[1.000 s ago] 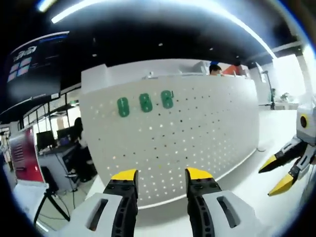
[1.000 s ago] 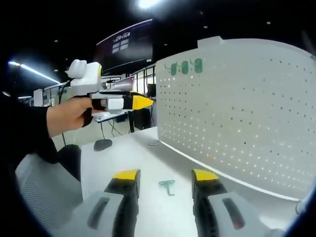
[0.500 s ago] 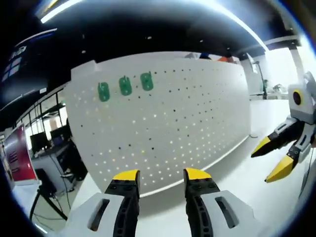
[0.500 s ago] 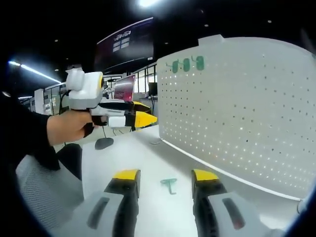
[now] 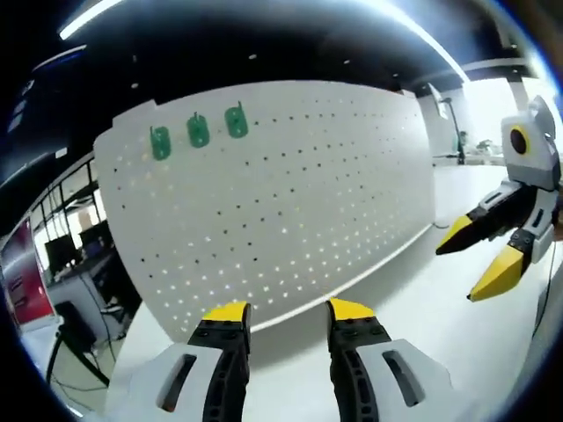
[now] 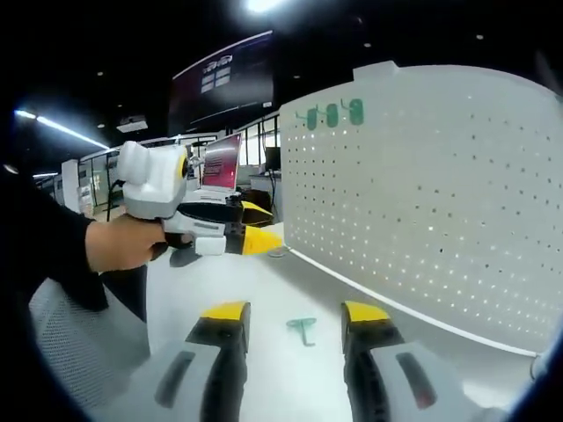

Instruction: Insert the hook assembly into the mounting plate slot until the hook locks in place.

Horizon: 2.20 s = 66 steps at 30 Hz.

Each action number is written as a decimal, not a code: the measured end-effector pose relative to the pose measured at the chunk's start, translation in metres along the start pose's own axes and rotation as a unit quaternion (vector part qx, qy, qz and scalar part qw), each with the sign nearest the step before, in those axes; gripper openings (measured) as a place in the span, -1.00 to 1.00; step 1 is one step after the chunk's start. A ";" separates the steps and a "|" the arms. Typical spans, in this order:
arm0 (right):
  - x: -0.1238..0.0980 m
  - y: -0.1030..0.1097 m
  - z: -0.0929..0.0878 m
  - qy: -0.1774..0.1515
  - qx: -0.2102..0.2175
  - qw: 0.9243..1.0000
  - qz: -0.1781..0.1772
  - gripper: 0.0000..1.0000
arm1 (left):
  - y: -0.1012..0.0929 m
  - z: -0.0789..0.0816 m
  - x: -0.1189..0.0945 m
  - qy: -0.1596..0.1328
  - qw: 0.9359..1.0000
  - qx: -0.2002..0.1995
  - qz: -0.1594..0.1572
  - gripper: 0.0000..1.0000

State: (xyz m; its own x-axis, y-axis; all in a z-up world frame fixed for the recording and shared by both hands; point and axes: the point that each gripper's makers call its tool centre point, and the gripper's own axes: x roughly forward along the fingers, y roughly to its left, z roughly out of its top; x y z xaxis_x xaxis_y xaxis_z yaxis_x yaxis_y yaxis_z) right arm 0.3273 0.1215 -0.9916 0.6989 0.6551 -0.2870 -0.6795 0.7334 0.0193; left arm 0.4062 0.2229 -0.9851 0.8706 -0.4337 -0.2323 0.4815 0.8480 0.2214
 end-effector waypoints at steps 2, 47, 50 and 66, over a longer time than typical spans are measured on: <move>0.000 0.000 0.001 -0.001 0.000 1.000 0.000 -0.22 | -0.002 -0.003 0.001 0.004 1.000 -0.001 -0.004 -0.30; -0.008 -0.010 0.015 -0.020 0.006 1.000 -0.011 -0.21 | -0.062 -0.060 0.040 0.108 0.986 0.069 -0.109 -0.55; -0.008 -0.012 0.015 -0.019 0.008 1.000 -0.013 -0.21 | -0.064 -0.065 0.043 0.116 0.984 0.076 -0.114 -0.57; -0.009 -0.015 0.014 -0.018 0.014 1.000 -0.017 -0.20 | -0.072 -0.090 0.052 0.152 0.976 0.089 -0.132 -0.66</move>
State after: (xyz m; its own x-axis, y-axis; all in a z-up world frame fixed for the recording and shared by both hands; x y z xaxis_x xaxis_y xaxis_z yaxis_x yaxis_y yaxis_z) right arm 0.3346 0.1074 -0.9757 0.7293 0.6353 -0.2539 -0.6489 0.7600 0.0377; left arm 0.4079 0.1670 -1.0986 0.6574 -0.4959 -0.5673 0.7177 0.6415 0.2709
